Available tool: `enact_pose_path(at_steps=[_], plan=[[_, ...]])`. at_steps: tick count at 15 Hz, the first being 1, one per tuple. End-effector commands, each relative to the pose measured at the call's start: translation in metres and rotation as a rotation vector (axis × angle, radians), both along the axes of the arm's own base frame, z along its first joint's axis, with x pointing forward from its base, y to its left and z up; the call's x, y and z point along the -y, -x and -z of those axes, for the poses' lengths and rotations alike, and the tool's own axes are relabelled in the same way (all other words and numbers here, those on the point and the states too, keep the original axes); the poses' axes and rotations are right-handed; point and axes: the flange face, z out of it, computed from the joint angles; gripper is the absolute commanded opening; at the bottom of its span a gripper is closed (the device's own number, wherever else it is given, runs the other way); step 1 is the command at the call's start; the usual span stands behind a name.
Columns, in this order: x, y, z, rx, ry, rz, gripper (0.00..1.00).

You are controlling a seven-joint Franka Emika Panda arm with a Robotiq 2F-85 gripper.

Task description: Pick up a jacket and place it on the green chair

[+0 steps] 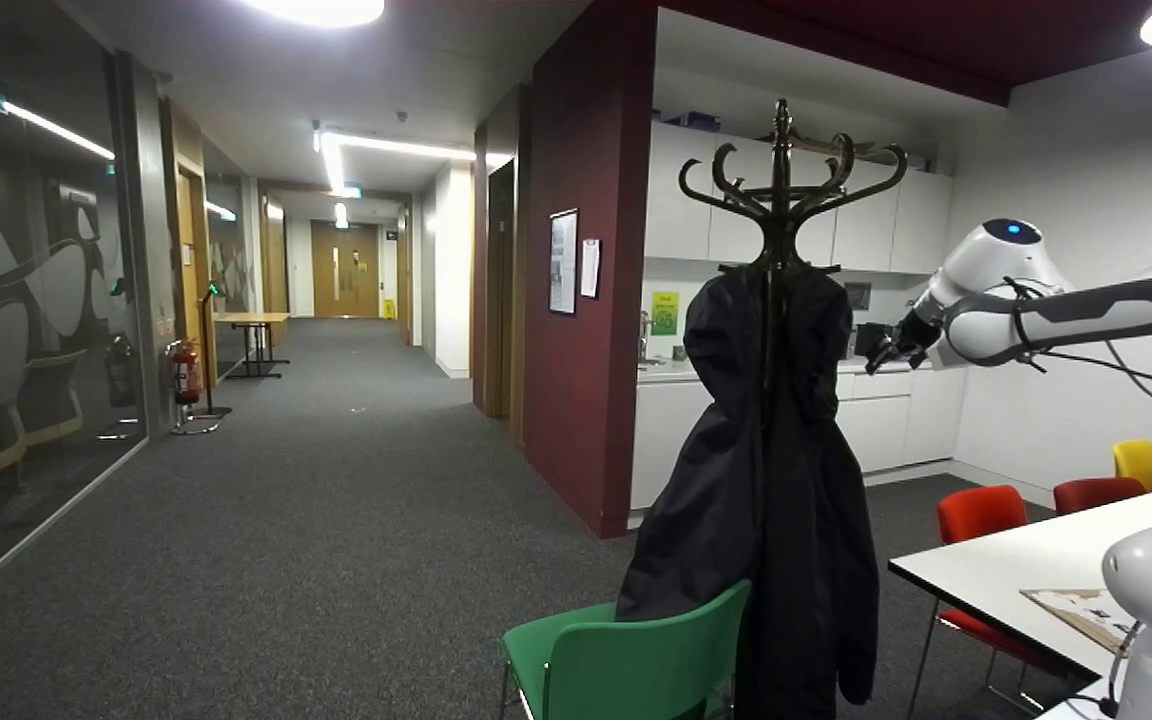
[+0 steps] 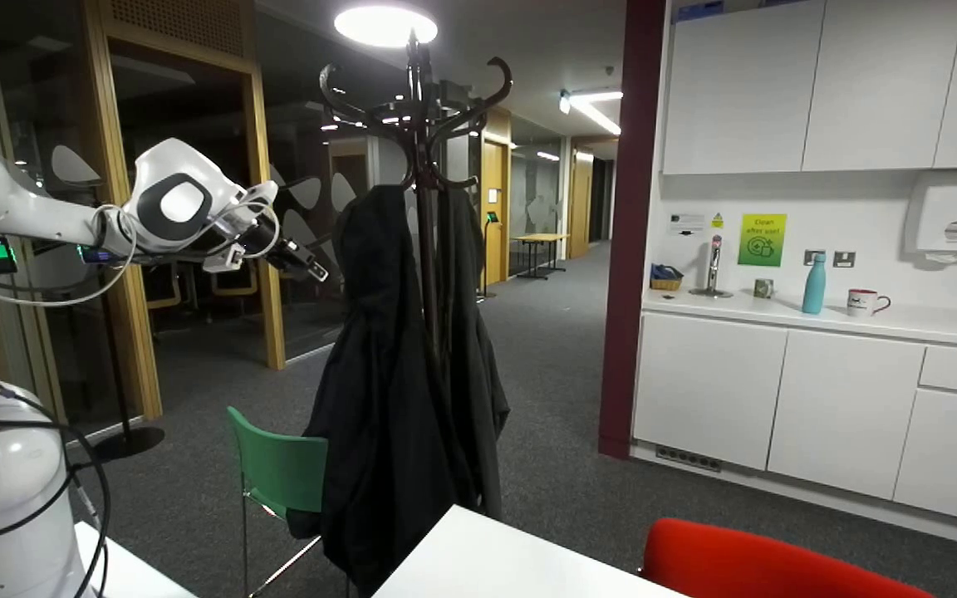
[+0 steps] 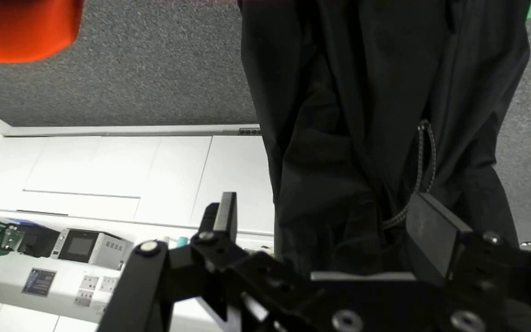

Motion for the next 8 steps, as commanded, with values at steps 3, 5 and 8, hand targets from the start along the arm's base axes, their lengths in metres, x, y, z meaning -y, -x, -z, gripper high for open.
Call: enact_pose_path(at_steps=[3,5,8], plan=[[0.008,-0.011,-0.012,0.007,-0.052,-0.017,1.0],[0.002,-0.008,-0.004,0.001,-0.049,-0.033,1.0],[-0.006,-0.004,0.001,0.066,-0.001,-0.021,1.0]])
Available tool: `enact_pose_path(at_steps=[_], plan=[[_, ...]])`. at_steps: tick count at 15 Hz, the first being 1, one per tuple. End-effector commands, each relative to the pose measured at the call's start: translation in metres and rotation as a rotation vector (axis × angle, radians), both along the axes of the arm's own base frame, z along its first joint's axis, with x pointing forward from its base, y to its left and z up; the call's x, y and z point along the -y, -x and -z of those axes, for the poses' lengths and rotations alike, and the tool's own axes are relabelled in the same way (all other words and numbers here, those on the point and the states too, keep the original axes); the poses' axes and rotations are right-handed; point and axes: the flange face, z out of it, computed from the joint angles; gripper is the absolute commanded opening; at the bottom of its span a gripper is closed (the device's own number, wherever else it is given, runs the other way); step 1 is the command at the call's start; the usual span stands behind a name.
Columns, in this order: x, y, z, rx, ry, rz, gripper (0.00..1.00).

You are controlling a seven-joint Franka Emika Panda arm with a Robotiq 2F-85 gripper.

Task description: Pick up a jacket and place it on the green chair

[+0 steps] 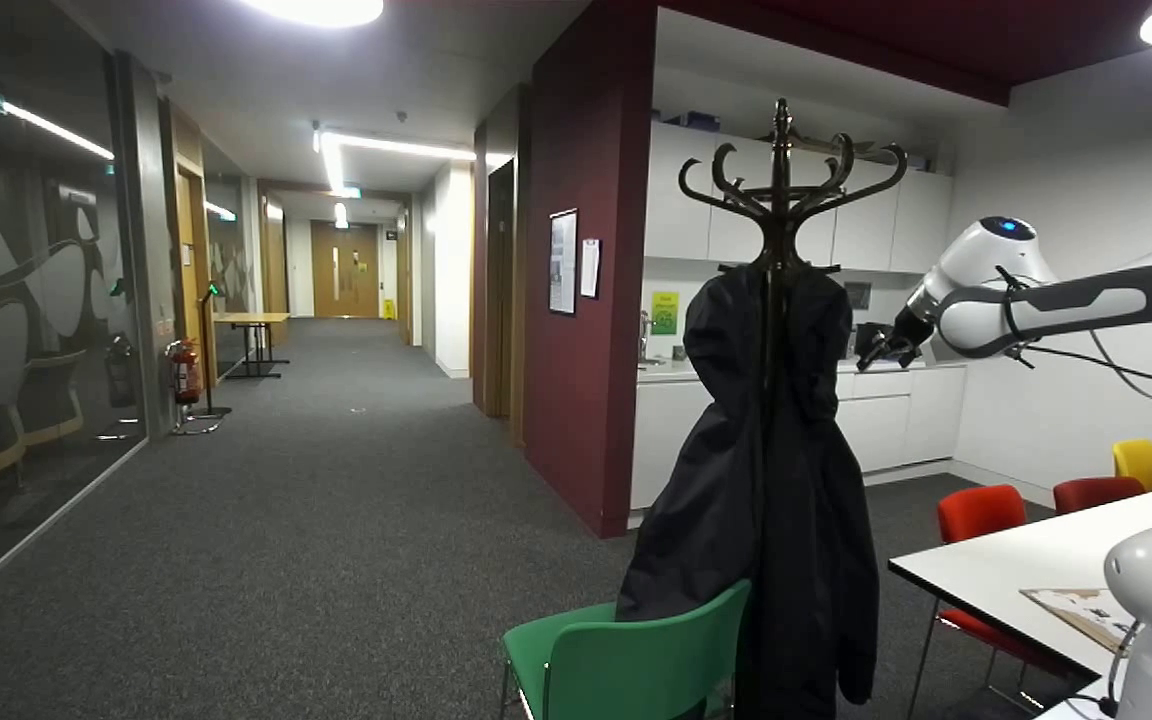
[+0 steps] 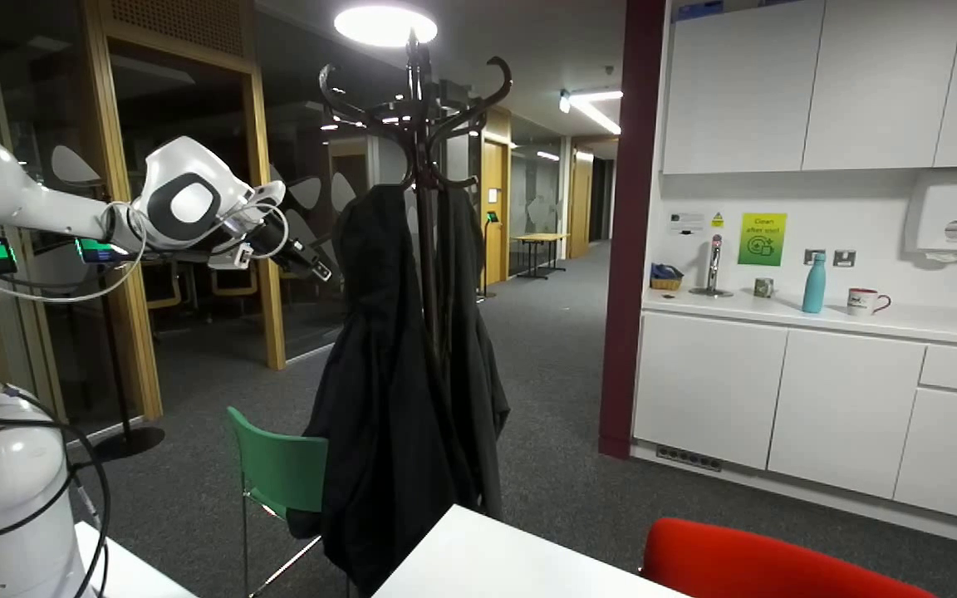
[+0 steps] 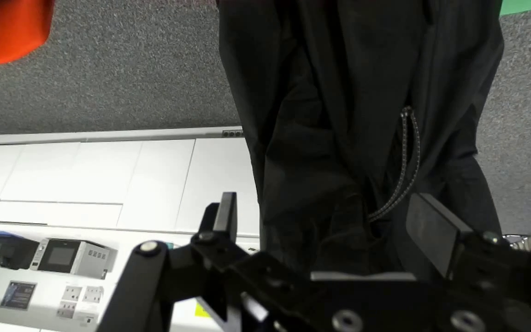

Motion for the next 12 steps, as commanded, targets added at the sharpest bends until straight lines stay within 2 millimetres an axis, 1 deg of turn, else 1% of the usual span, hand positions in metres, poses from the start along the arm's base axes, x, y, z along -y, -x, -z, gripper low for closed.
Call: enact_pose_path(at_steps=[1,3,5,7,9,11,12], plan=[[-0.005,0.006,-0.005,0.102,0.048,0.016,1.0],[-0.003,0.004,-0.018,0.163,0.066,0.027,1.0],[0.003,0.001,-0.033,0.225,0.079,0.043,1.0],[0.012,-0.004,-0.042,0.259,0.077,0.064,1.0],[0.021,-0.014,-0.045,0.261,0.072,0.086,1.0],[0.026,-0.025,-0.043,0.246,0.064,0.096,1.0],[0.026,-0.034,-0.04,0.233,0.059,0.095,1.0]])
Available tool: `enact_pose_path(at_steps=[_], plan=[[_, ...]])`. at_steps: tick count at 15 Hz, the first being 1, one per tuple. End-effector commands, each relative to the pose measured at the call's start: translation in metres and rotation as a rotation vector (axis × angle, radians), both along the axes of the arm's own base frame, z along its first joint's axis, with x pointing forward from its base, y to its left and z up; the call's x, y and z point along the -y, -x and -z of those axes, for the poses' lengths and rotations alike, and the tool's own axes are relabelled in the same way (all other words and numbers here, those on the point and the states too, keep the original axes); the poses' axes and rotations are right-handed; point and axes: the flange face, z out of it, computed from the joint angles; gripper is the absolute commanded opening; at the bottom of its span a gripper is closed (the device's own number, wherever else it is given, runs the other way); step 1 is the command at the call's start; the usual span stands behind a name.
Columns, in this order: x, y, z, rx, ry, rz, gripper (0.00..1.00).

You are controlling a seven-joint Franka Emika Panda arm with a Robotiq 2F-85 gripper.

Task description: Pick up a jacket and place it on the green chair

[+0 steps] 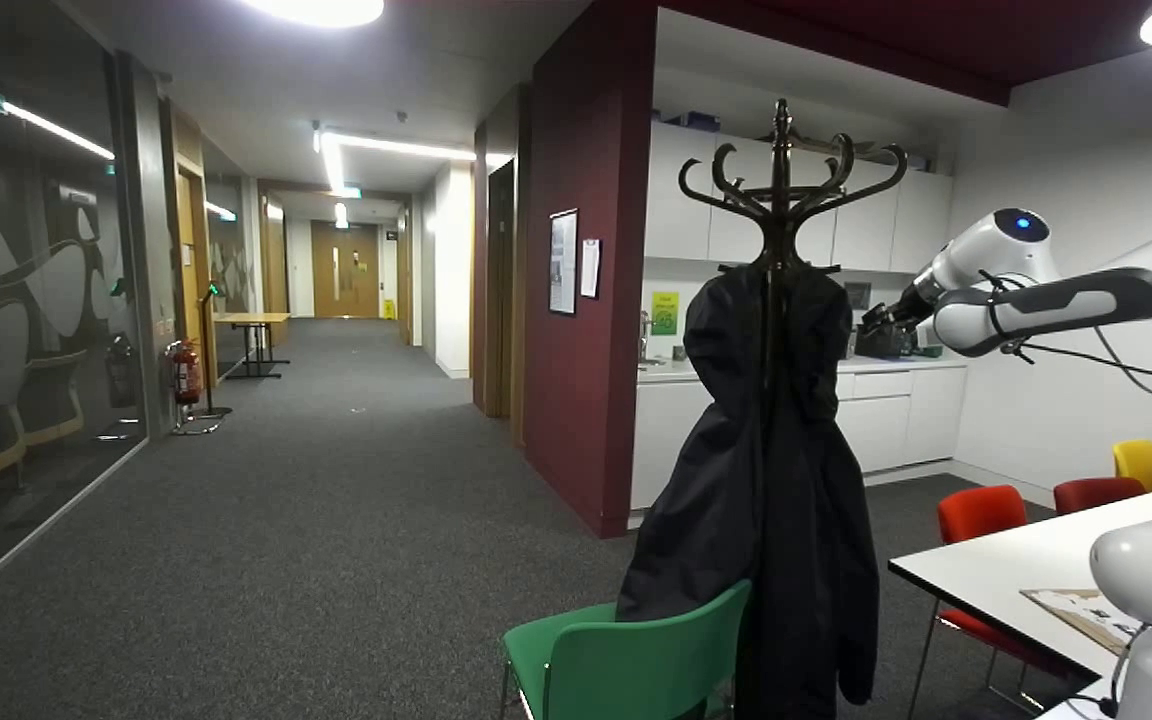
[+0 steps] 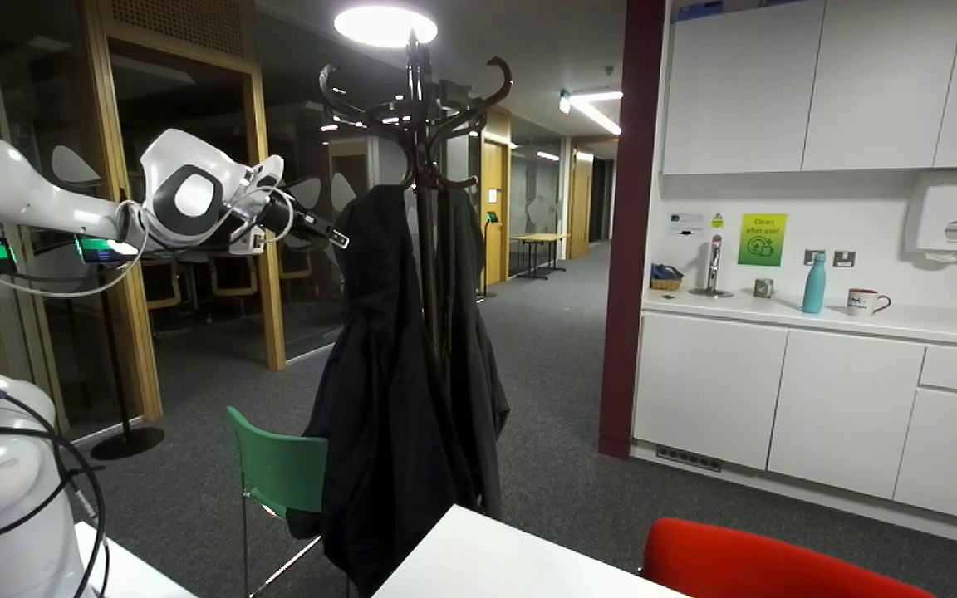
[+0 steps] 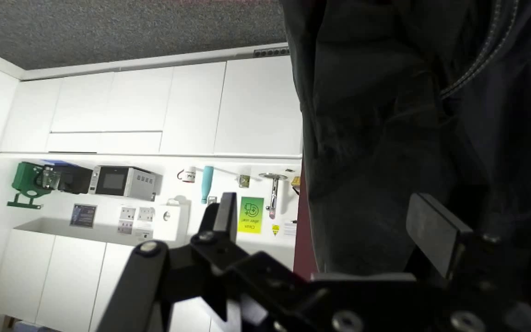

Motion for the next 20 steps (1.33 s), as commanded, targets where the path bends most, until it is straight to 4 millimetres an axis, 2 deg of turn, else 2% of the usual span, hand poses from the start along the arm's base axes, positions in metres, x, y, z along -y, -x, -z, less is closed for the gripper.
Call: enact_pose_path(at_steps=[1,4,6,12,14,17,20], plan=[[0.003,-0.035,0.0,-0.004,-0.016,0.003,1.0],[-0.006,-0.06,0.0,-0.021,-0.031,-0.024,1.0],[-0.014,-0.072,-0.008,-0.019,-0.02,-0.048,1.0],[-0.029,-0.087,-0.055,0.054,0.03,-0.103,1.0],[-0.031,-0.09,-0.064,0.072,0.036,-0.109,1.0],[-0.031,-0.096,-0.065,0.071,0.038,-0.113,1.0],[-0.027,-0.104,-0.055,0.045,0.041,-0.112,1.0]])
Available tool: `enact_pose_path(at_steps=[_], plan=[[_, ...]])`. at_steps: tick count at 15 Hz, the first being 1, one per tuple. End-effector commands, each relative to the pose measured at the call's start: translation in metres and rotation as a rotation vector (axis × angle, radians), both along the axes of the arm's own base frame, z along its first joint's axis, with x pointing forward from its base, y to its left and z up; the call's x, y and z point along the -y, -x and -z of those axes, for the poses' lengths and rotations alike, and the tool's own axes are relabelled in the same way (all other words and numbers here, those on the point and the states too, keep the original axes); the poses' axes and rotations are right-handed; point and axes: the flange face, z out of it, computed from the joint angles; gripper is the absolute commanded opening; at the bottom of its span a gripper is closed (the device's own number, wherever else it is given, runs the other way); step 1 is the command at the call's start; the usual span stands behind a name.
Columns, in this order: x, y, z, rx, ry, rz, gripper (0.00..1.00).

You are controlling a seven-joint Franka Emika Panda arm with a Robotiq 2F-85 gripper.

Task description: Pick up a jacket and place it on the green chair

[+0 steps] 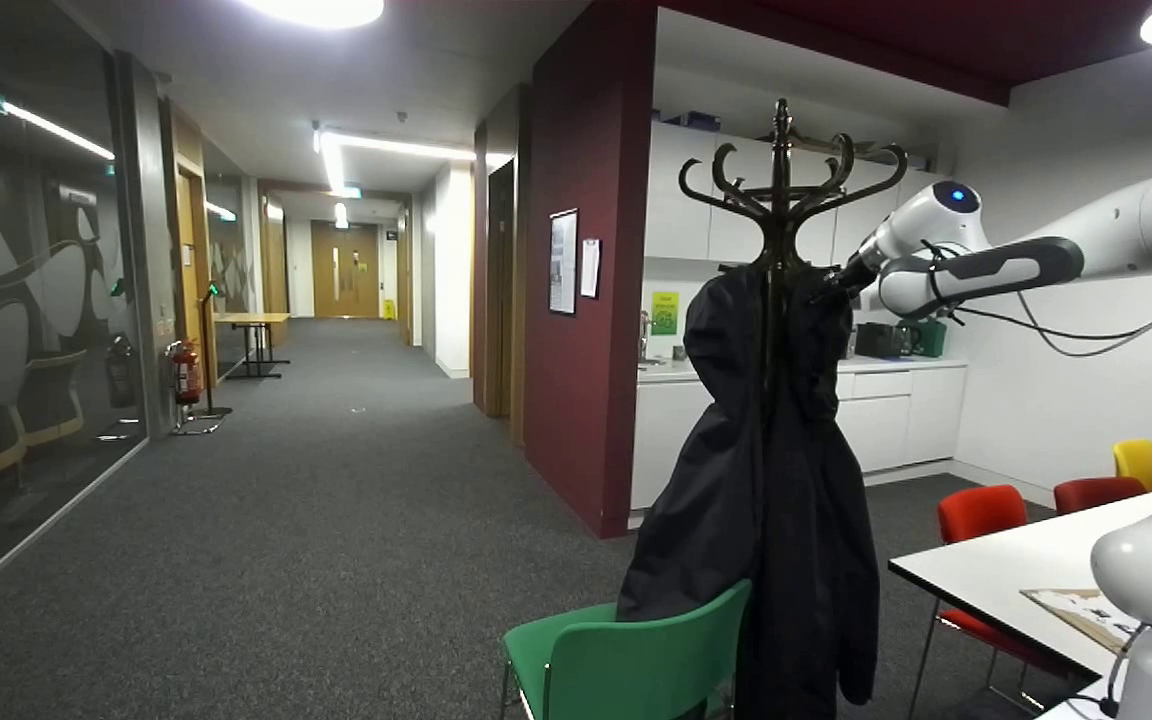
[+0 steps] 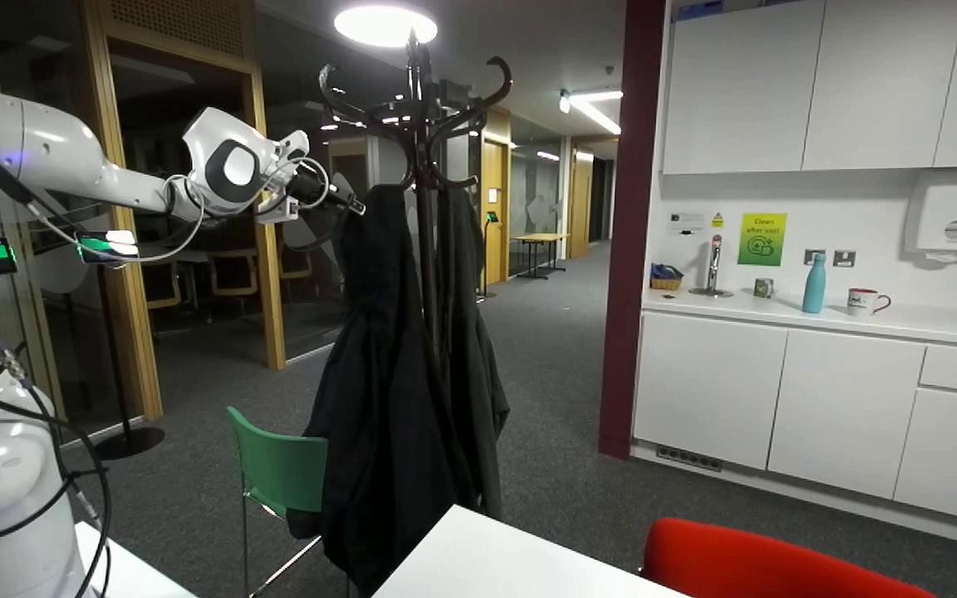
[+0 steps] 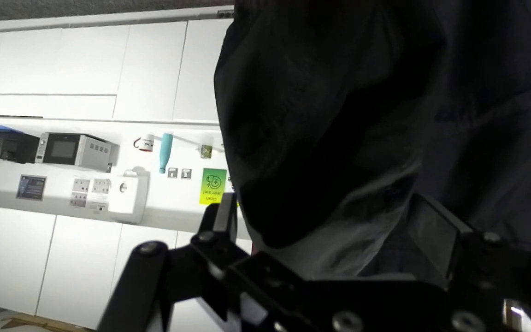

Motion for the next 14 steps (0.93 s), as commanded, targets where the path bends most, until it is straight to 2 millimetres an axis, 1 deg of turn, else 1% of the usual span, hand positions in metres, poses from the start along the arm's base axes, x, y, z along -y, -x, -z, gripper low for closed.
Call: enact_pose_path(at_steps=[1,3,4,5,6,7,9,10,12,14], plan=[[0.006,-0.017,0.004,-0.017,0.029,-0.009,1.0],[0.006,-0.023,0.011,-0.032,0.035,-0.012,1.0],[0.006,-0.025,0.013,-0.035,0.036,-0.017,0.75],[0.004,-0.026,0.014,-0.038,0.037,-0.026,0.74],[0.003,-0.027,0.015,-0.04,0.038,-0.03,0.68],[0.002,-0.027,0.014,-0.039,0.039,-0.033,0.6],[-0.002,-0.025,0.012,-0.036,0.049,-0.041,0.46],[-0.004,-0.023,0.009,-0.033,0.055,-0.045,0.38],[-0.007,-0.019,0.001,-0.021,0.069,-0.049,0.24],[-0.007,-0.015,-0.01,-0.001,0.08,-0.049,0.08]])
